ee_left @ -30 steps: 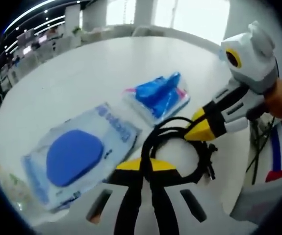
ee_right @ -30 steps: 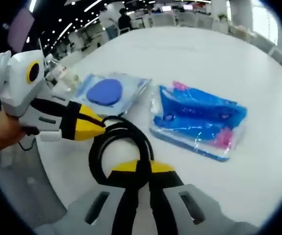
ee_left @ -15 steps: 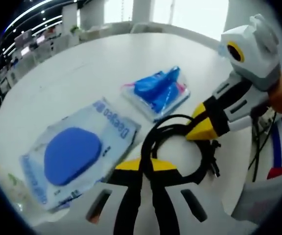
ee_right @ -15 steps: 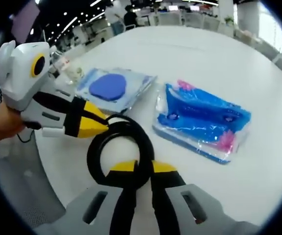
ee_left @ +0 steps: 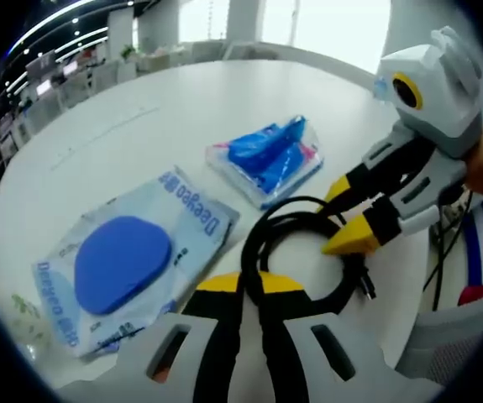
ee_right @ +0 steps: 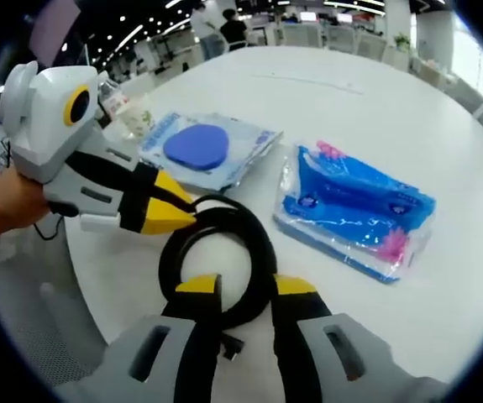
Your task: Arrange the tabletop items into an orderly group along one side of the table until the central work area is clear of visible clutter.
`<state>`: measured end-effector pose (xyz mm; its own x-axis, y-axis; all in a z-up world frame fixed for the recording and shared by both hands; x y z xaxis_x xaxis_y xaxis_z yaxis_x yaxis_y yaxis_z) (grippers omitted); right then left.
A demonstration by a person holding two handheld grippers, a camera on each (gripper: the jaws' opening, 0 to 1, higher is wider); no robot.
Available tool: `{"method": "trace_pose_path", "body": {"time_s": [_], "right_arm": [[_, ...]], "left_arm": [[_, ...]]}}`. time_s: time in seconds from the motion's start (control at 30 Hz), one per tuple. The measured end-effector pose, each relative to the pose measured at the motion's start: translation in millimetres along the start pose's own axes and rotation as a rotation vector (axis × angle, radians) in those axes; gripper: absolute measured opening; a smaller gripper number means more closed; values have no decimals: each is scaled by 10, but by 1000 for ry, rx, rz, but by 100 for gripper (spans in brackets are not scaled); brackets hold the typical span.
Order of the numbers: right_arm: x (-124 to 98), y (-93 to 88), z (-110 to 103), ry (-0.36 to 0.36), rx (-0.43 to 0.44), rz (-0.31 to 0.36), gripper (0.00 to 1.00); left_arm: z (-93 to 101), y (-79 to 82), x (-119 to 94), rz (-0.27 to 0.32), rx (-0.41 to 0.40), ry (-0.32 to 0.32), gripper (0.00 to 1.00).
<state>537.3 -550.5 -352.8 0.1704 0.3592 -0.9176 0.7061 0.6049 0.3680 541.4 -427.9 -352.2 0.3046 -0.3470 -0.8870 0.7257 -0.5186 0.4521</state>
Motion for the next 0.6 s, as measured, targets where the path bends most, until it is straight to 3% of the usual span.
{"method": "trace_pose_path", "body": {"time_s": [0.37, 0.6], "right_arm": [[-146, 63, -25, -22, -15, 45, 31], [-232, 116, -3, -77, -58, 78, 21]], "left_arm": [[14, 31, -85, 31, -1, 4, 7], [19, 91, -178, 85, 3, 21, 4]]}}
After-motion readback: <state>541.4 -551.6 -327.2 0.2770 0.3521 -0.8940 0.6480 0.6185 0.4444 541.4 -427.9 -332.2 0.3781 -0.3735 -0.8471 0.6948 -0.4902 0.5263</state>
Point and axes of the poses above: the point that each gripper's makers call its tool centre point, and the gripper's own axes: x roughly forward along the fingers, z roughly to its right, y roughly out of its top, the point moved 5 cm from there along -x, roughly backward along the fingers, and after that the axes turned 15 degrees about -z, right-handed, at the moved point
